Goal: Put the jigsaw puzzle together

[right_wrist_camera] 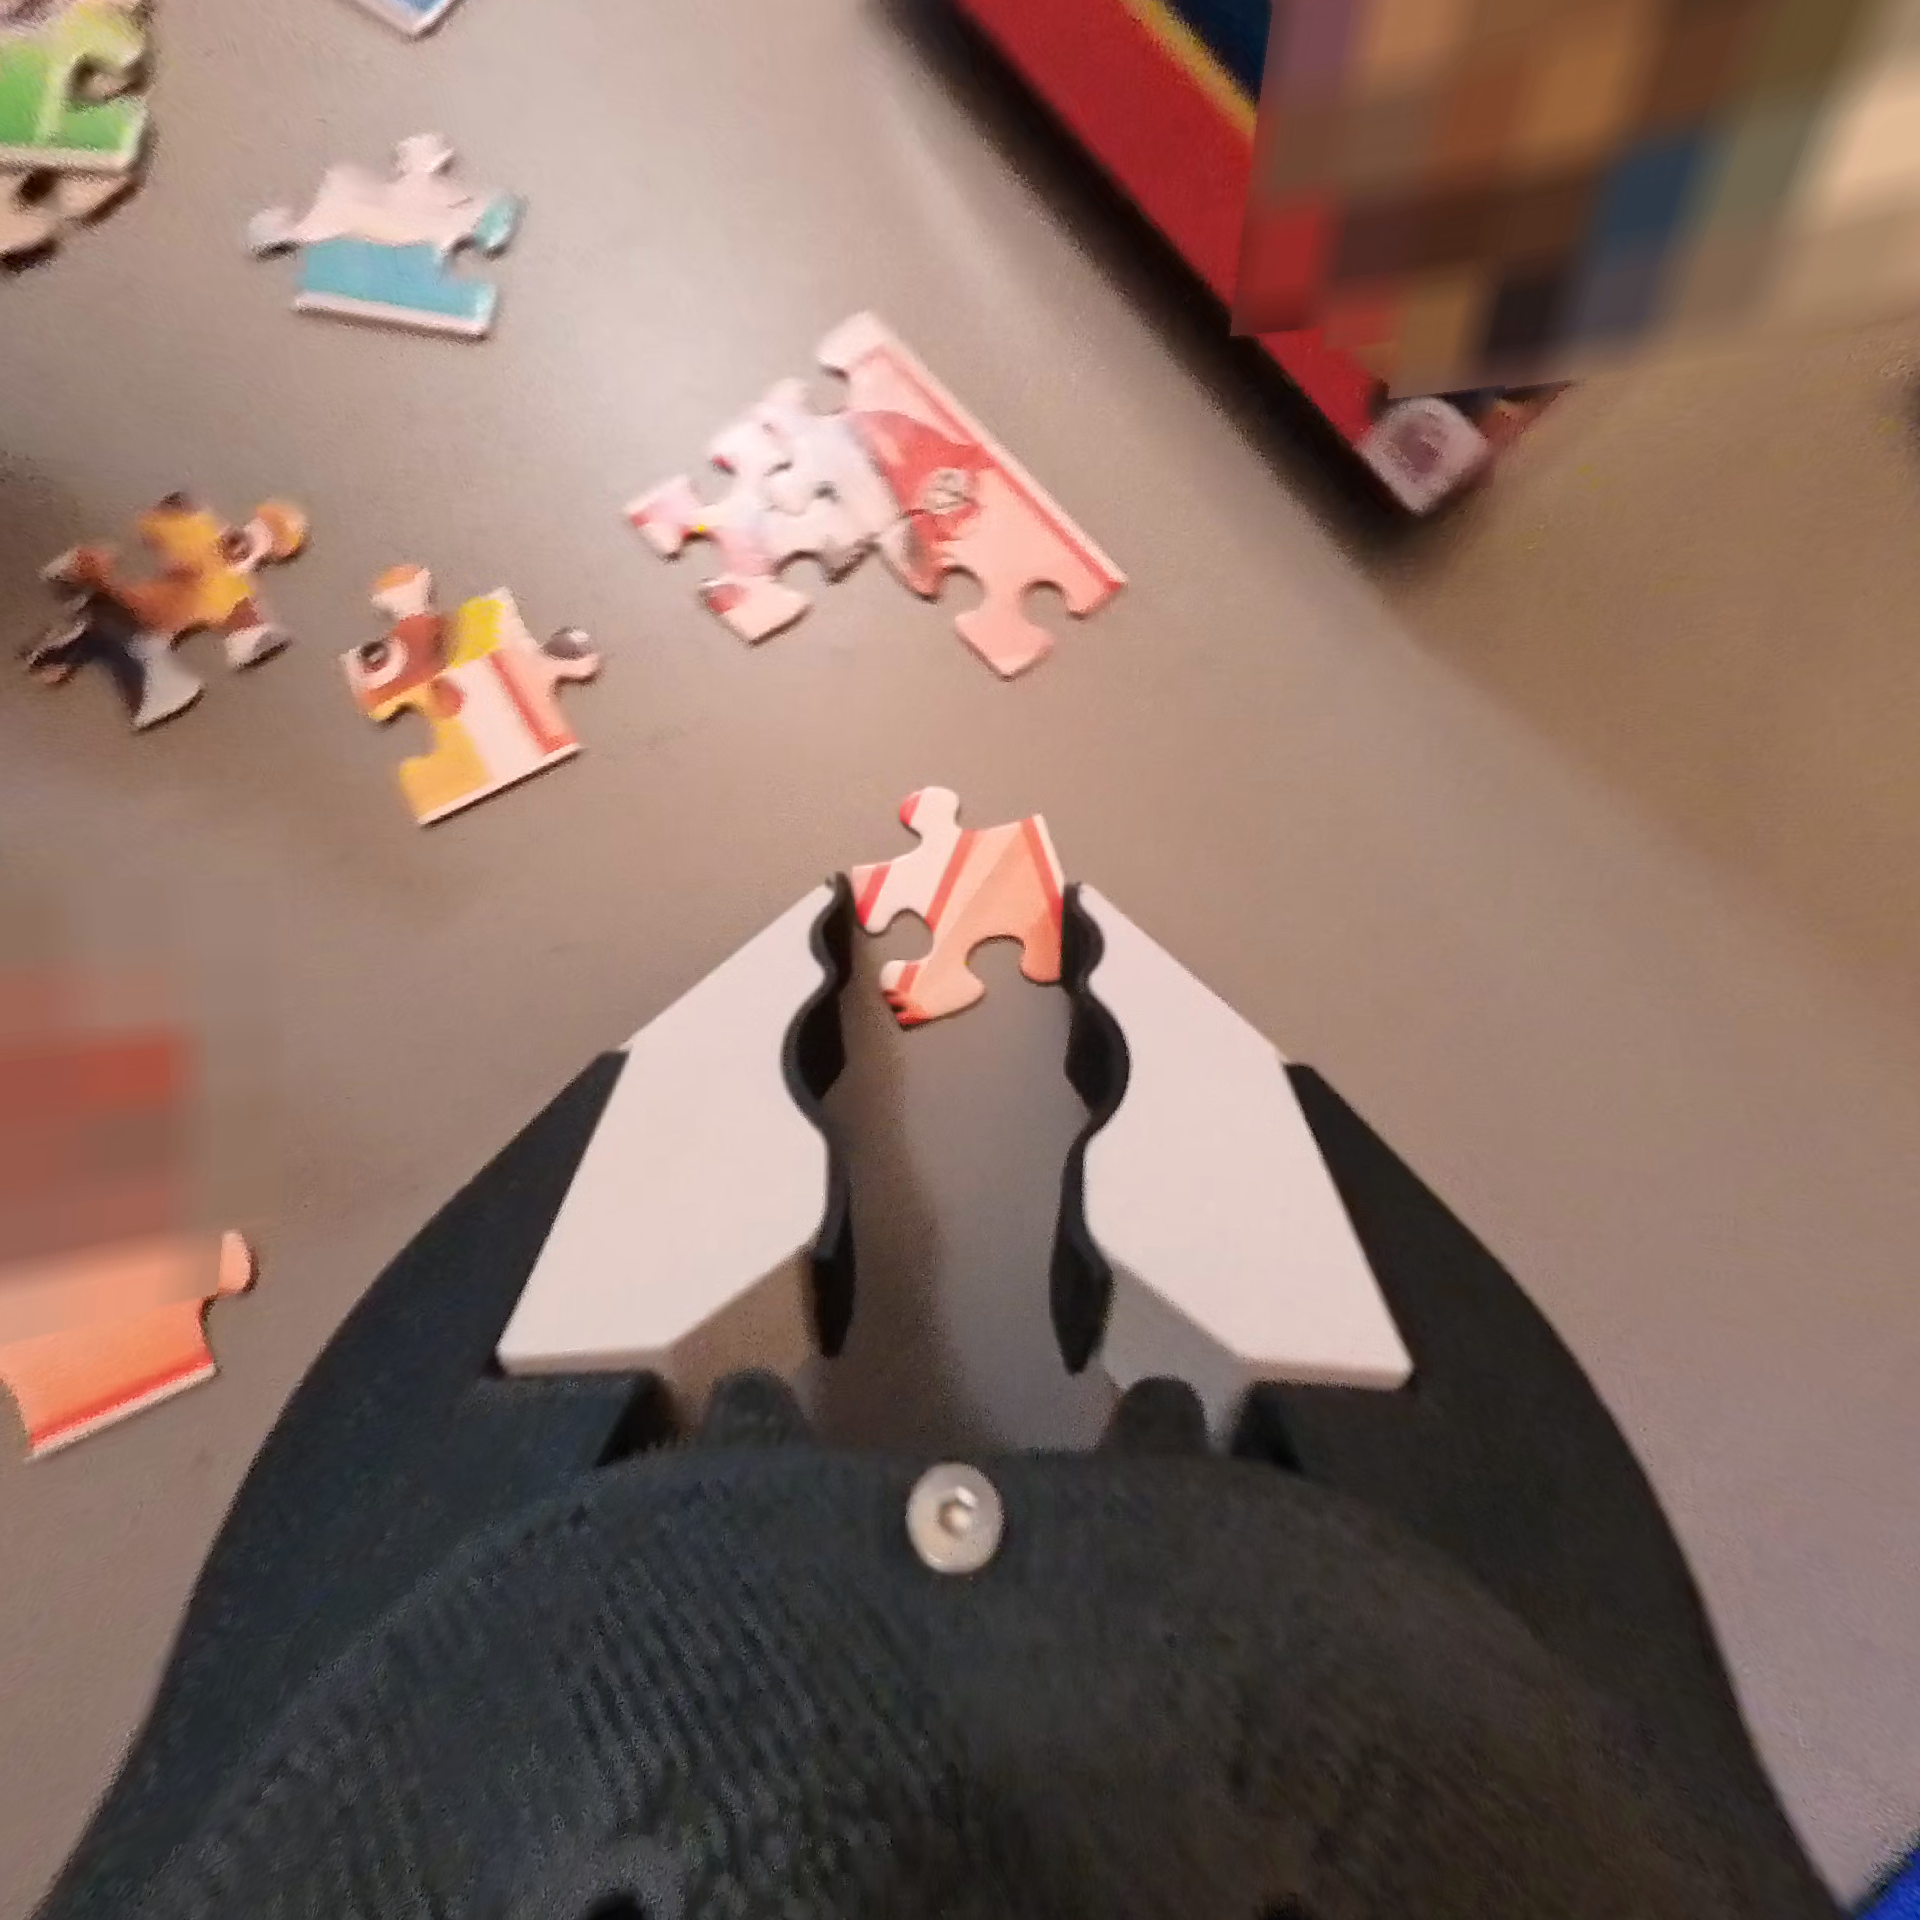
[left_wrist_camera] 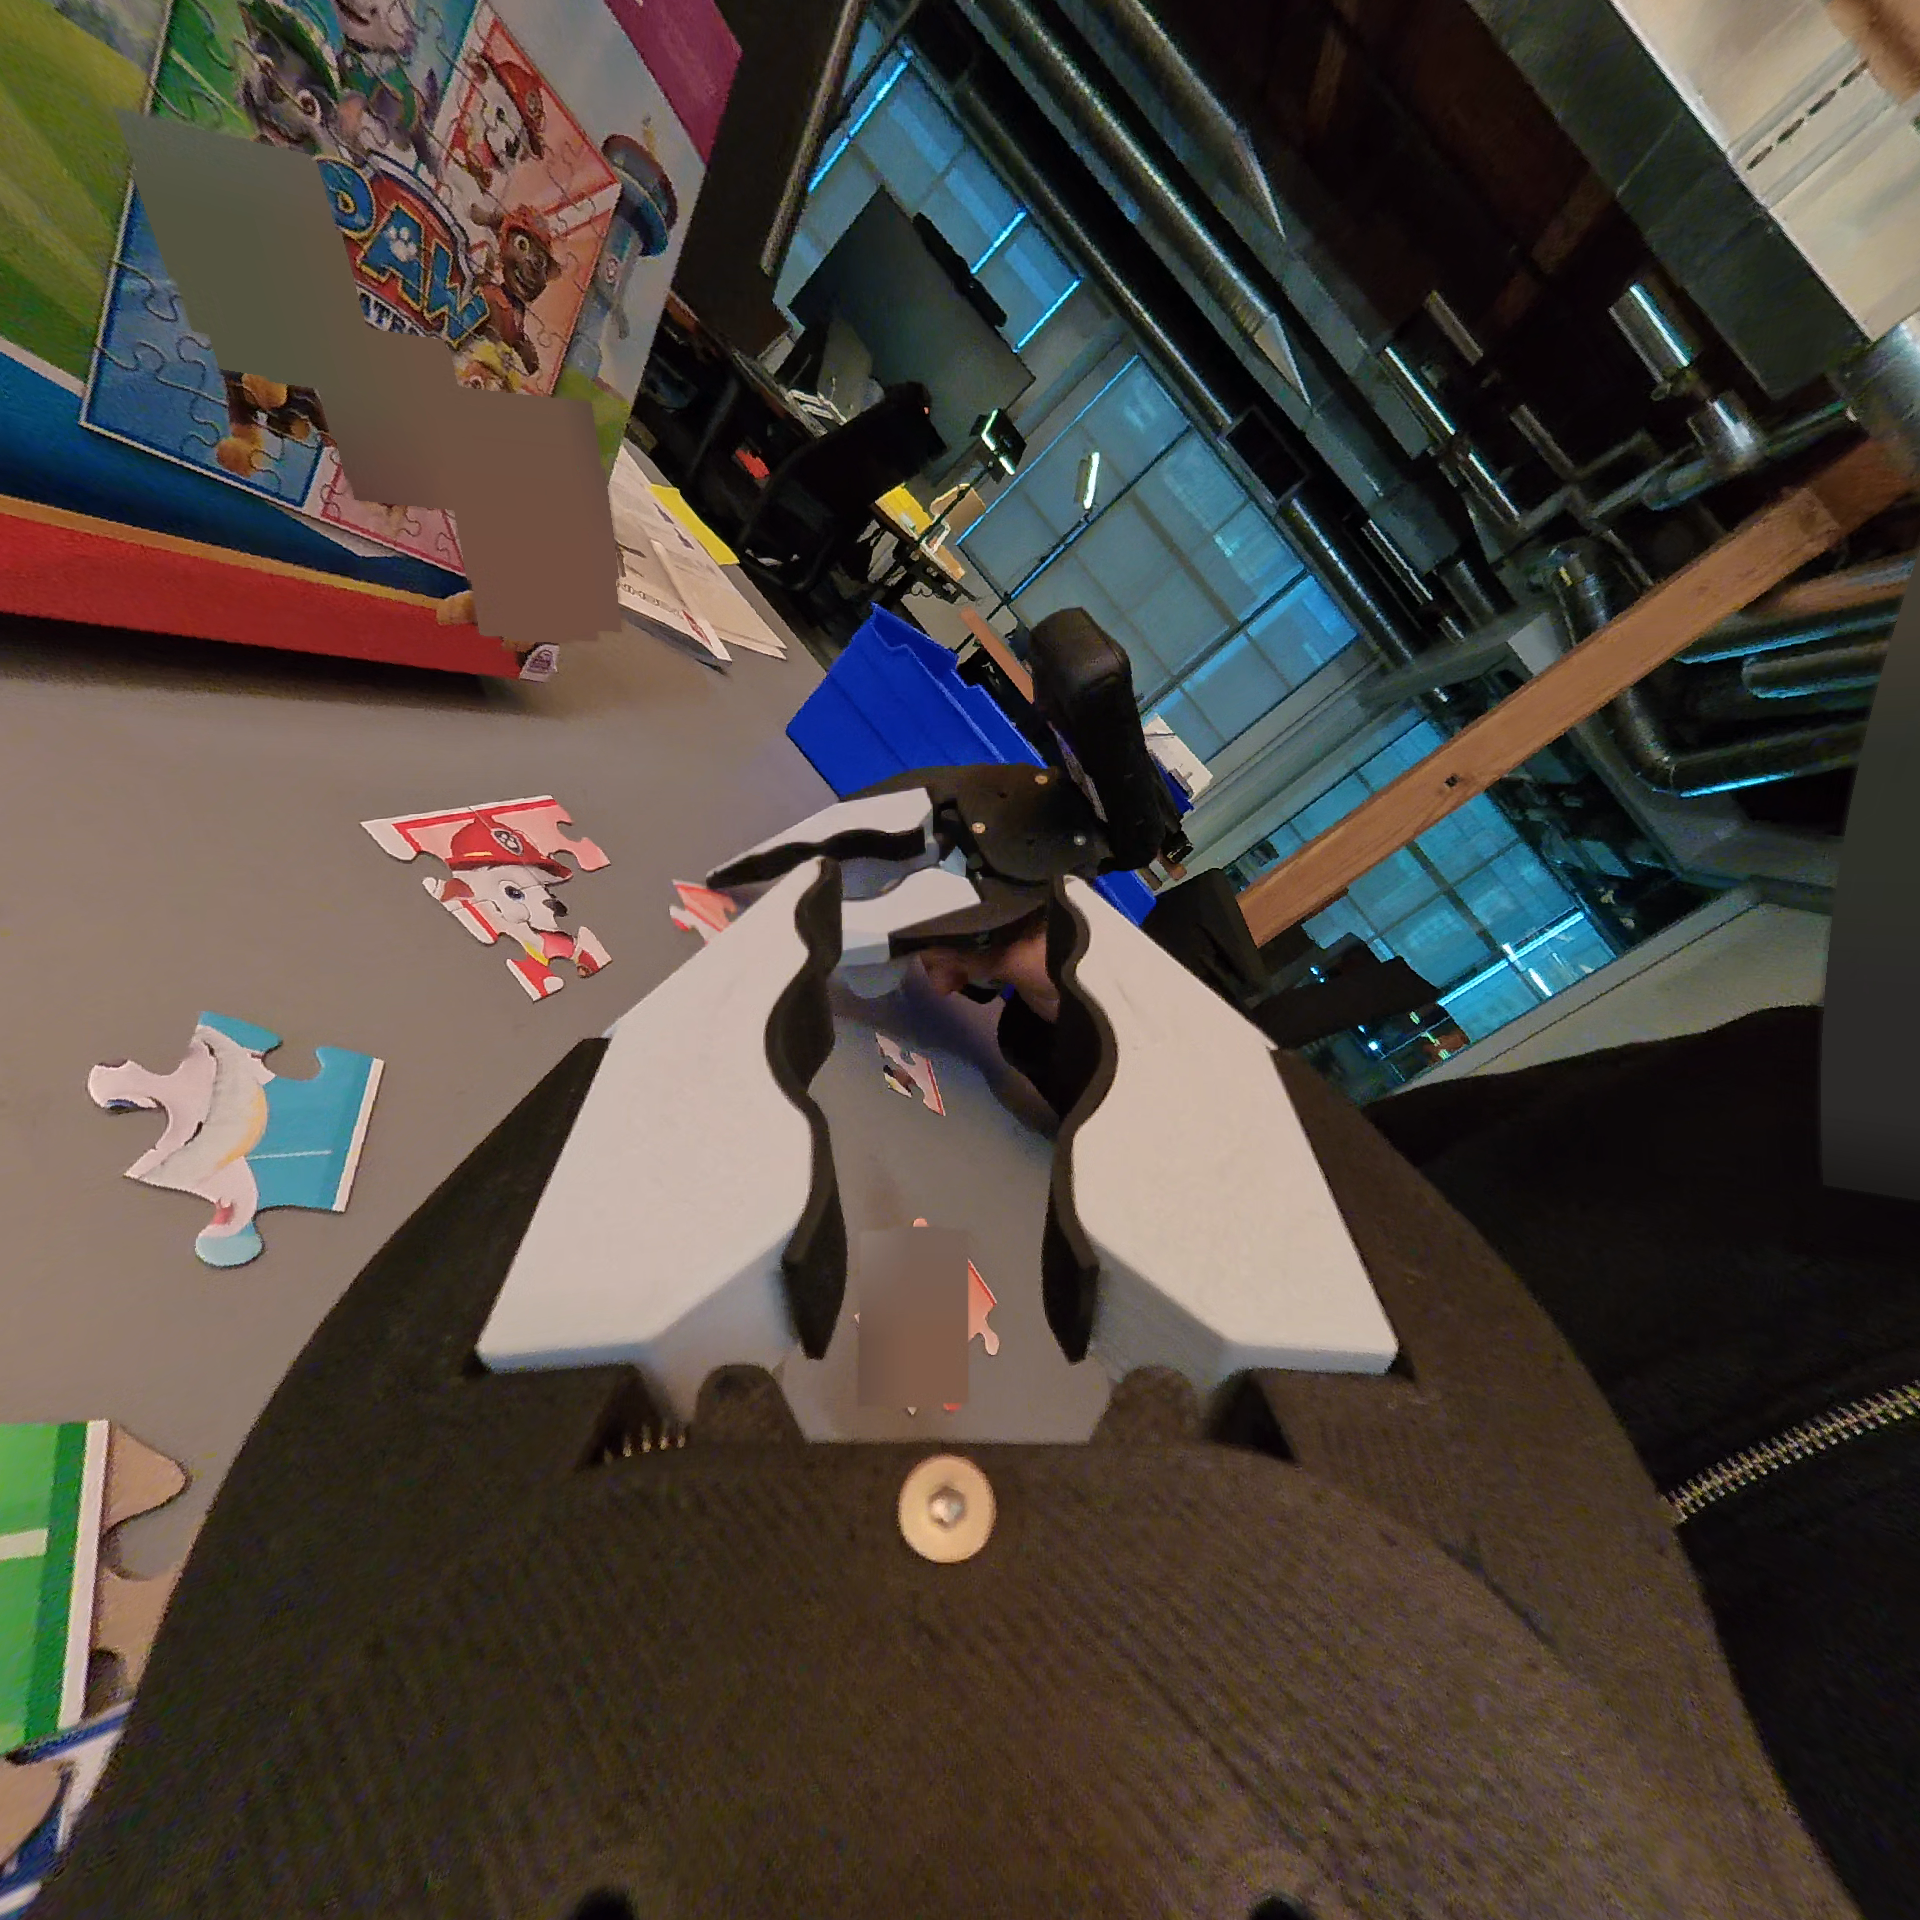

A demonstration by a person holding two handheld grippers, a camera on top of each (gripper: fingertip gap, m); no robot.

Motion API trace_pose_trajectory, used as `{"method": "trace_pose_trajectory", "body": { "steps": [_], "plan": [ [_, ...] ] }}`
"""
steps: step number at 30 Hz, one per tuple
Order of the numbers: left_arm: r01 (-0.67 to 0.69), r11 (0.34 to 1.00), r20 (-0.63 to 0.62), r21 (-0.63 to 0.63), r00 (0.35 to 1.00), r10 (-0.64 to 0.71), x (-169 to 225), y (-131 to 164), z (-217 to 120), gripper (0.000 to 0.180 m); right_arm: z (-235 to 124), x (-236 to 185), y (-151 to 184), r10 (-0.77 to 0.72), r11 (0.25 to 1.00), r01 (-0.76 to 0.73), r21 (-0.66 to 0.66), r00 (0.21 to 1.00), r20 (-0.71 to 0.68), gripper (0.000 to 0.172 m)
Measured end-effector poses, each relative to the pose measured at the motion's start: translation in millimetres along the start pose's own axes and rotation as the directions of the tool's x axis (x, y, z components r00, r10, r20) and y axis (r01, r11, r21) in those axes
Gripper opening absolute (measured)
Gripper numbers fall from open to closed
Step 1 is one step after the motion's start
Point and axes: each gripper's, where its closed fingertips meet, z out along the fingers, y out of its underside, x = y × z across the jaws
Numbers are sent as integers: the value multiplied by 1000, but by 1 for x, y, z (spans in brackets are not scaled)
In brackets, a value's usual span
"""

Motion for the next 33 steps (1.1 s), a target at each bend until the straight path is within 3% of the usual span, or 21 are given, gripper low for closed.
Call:
{"method": "trace_pose_trajectory", "body": {
  "steps": [4, 13, 19, 23, 29, 33],
  "plan": [
    [11, 1000, -10, -14, 1000, -11, -1, 3, 3, 36, -9, 5, -2, 86, 994, -86, 65, 996, 5, 56],
    [16, 1000, -13, -5, 1000, -16, -2, 2, 2, 36, -7, 4, 8, -22, 999, 18, 43, 997, 76, 71],
    [6, 1000, -3, -1, 1000, -6, 0, 0, 0, 36, -8, -16, 9, 12, 1000, -11, -23, 996, 84, 64],
    [8, 1000, -9, -4, 1000, -8, 1, 1, 2, 36, -14, -52, 8, 55, 997, -44, -60, 977, 207, 62],
    [3, 1000, -18, -11, 1000, -3, 4, 3, 4, 36, -17, -39, 3, -100, 995, 103, -12, 987, 126, 60],
    [3, 1000, -17, -4, 1000, -3, 5, 2, 1, 36, -14, -40, -5, -260, 966, 252, 66, 951, 169, 61]
  ]
}}
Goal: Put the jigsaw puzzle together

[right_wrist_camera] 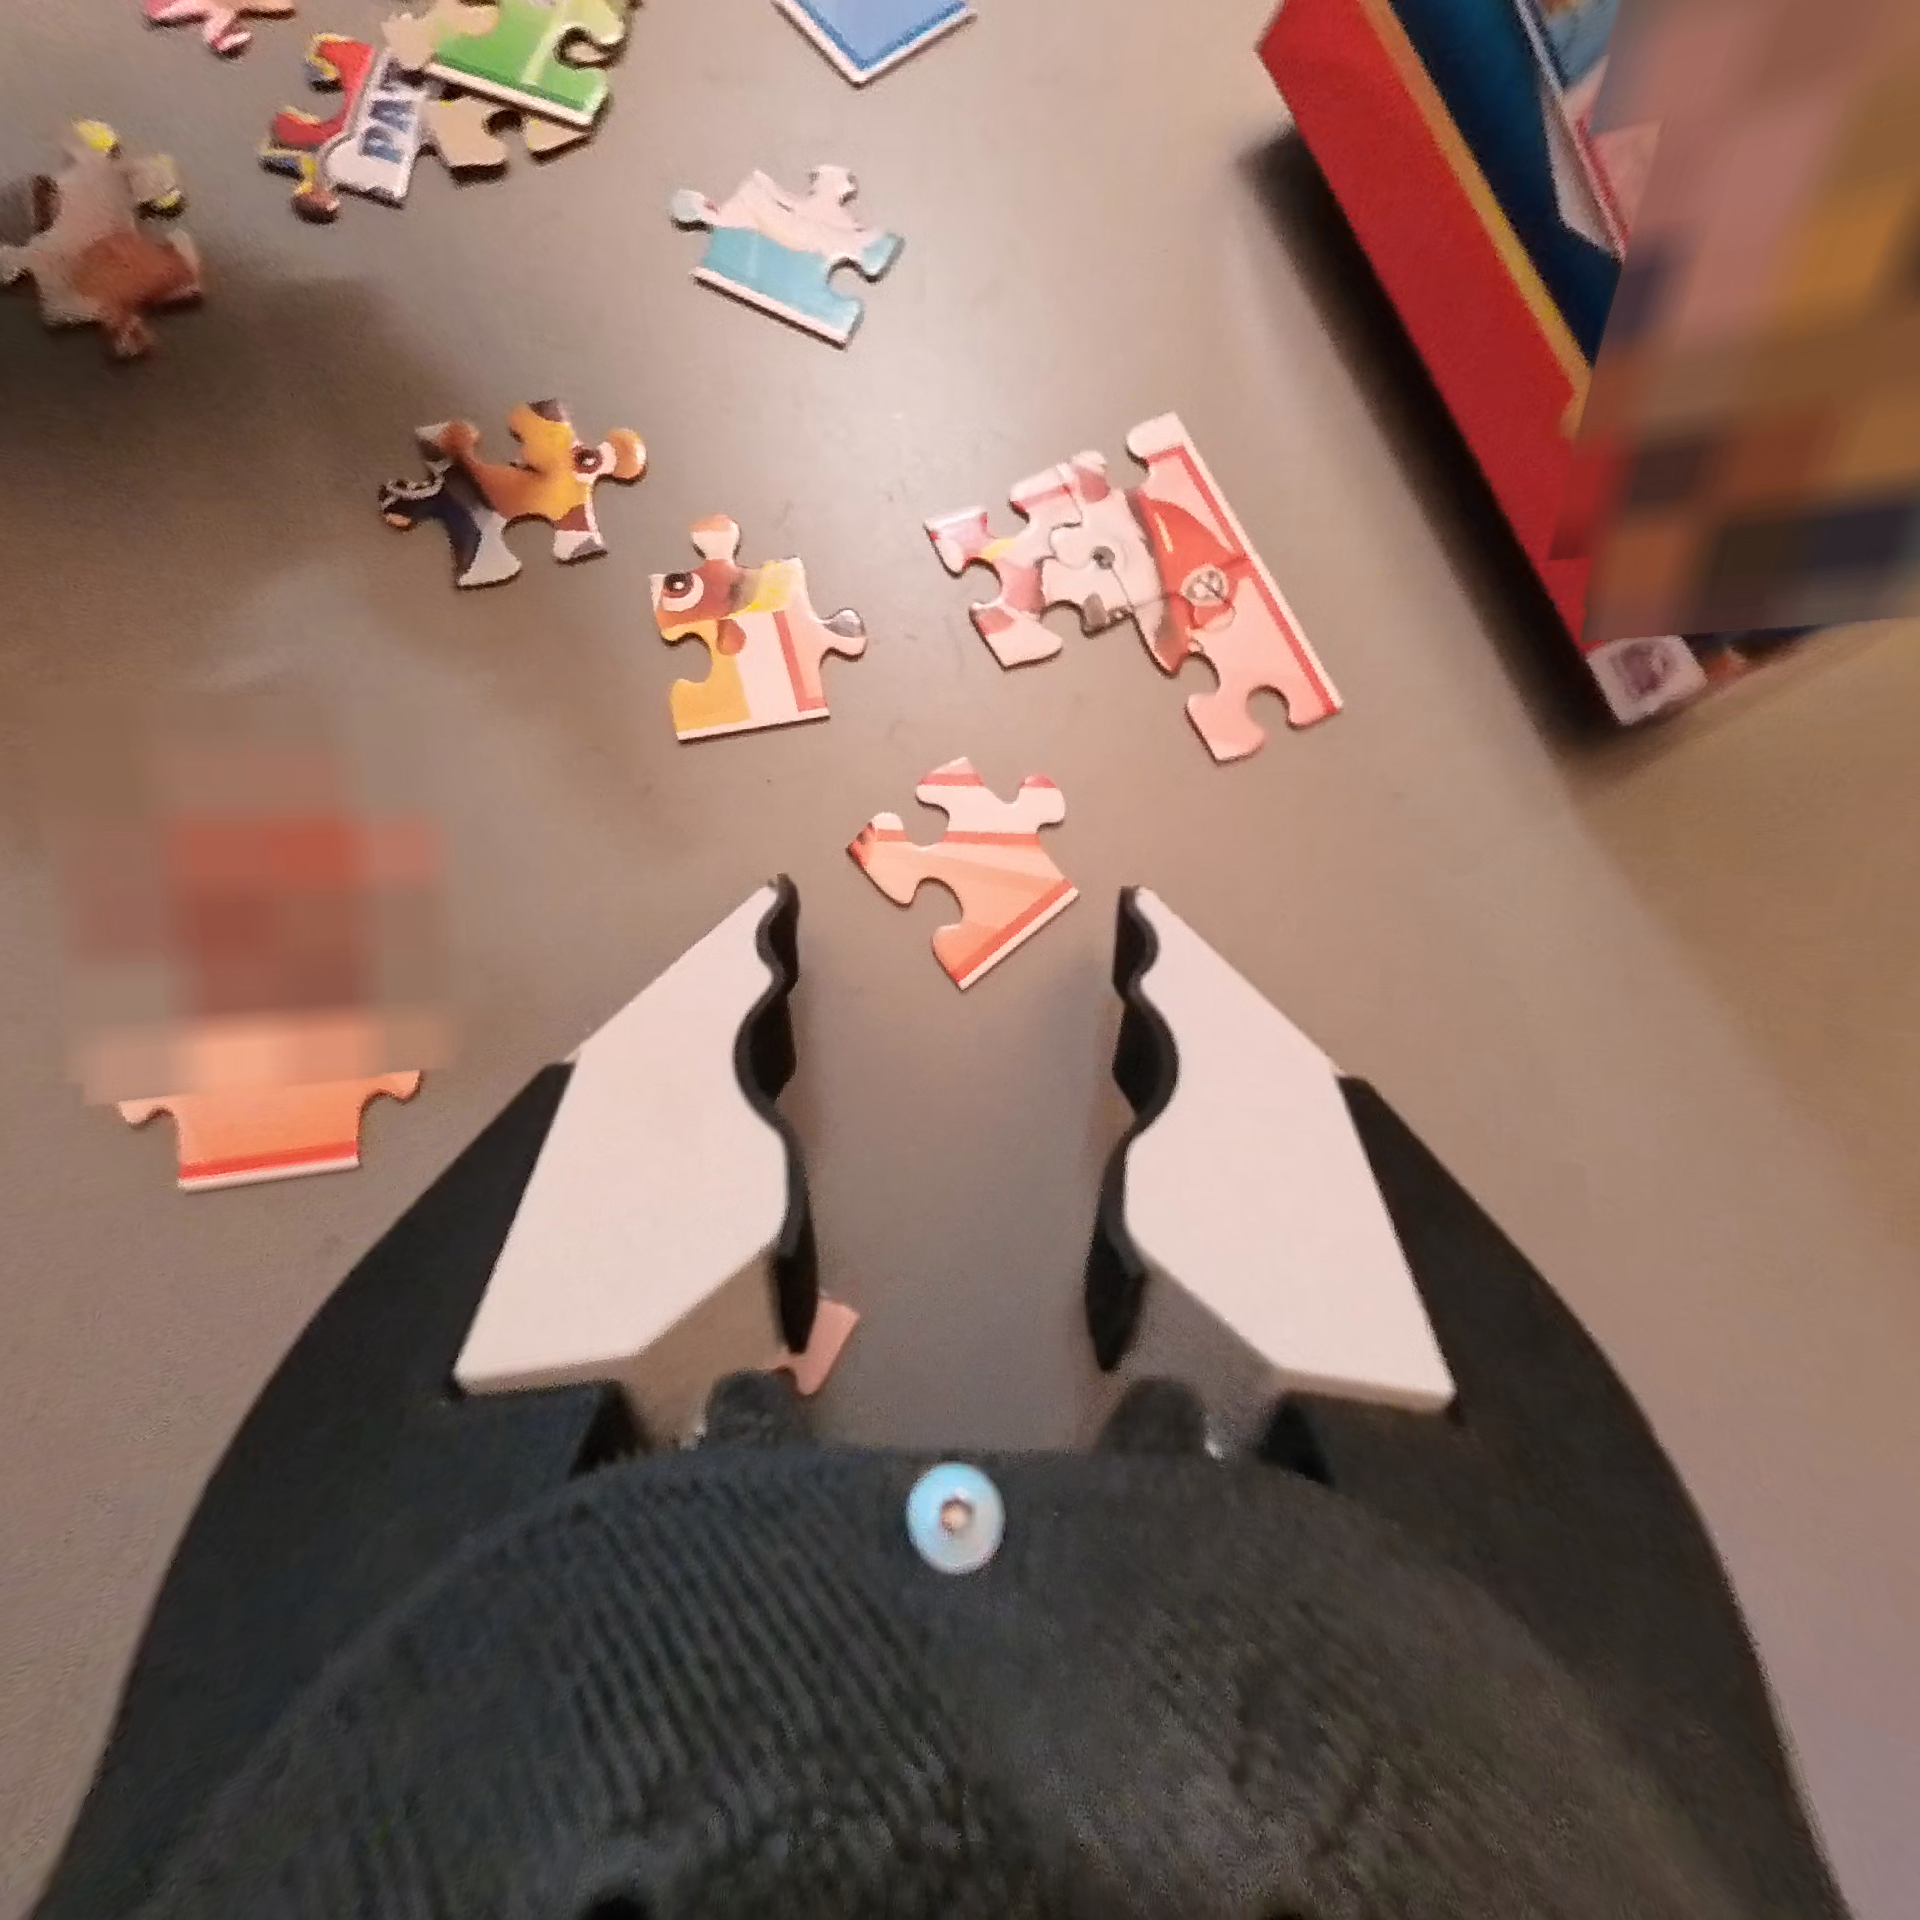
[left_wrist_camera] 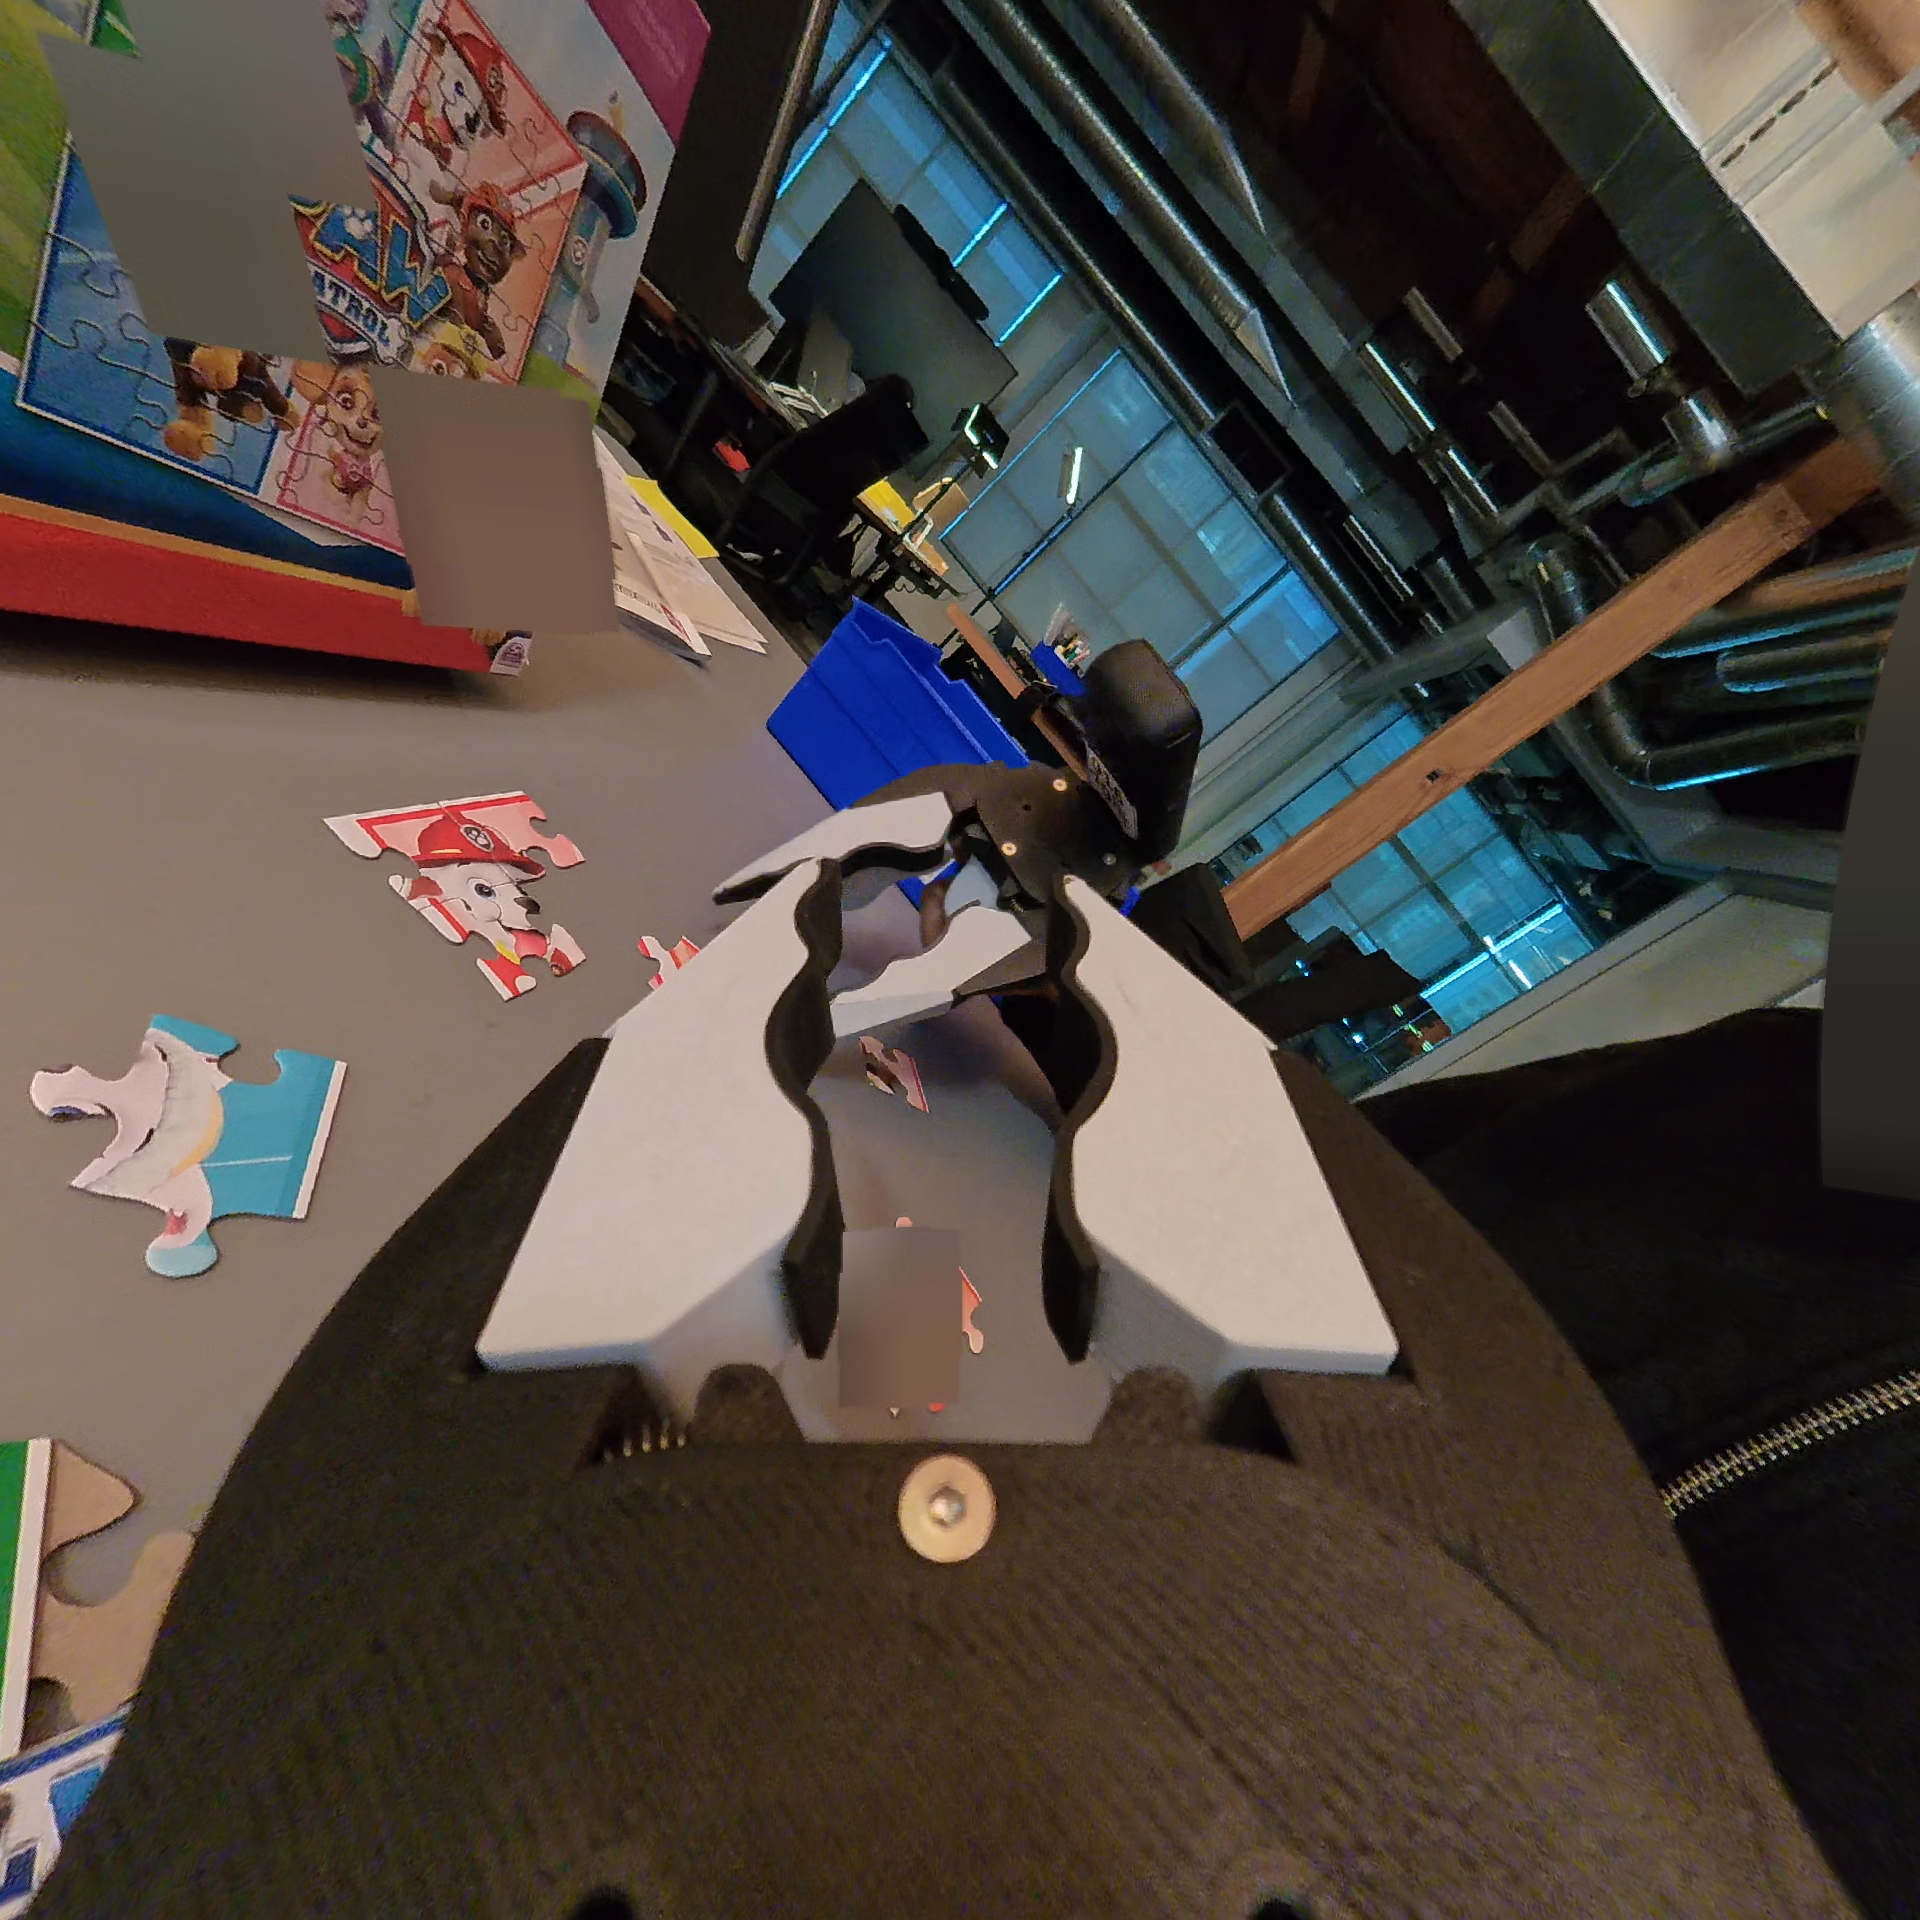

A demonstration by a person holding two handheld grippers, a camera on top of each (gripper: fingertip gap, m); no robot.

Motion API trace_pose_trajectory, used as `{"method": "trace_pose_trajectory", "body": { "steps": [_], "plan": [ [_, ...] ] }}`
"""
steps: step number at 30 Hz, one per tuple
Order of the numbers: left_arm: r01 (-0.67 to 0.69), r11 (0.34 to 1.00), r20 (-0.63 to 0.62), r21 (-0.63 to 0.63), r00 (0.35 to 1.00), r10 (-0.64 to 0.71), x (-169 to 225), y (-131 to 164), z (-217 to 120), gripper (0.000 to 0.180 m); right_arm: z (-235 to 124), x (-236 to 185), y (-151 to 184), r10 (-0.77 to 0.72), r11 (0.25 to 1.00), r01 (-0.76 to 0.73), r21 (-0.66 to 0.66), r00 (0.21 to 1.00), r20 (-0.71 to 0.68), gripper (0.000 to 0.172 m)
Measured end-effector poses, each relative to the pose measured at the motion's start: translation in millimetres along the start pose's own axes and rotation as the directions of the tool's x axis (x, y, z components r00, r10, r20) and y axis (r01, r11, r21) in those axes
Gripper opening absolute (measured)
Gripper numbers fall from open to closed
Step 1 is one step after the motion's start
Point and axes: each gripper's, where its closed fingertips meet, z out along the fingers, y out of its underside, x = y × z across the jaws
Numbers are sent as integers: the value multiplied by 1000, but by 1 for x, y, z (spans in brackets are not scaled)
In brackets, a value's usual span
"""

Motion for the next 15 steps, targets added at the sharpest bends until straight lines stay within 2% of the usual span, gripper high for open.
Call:
{"method": "trace_pose_trajectory", "body": {
  "steps": [7, 12, 15],
  "plan": [
    [-9, 1000, 18, 8, 1000, 9, -1, -3, -5, 36, 11, 0, 3, -100, 995, 103, -15, 986, 135, 56],
    [-3, 1000, 24, 7, 1000, 3, -4, -3, -4, 36, 13, -1, 5, -110, 993, 115, -13, 977, 183, 42],
    [3, 1000, 22, 0, 1000, -3, -6, -3, -1, 36, 13, -1, 4, -105, 994, 109, -8, 978, 179, 25]
  ]
}}
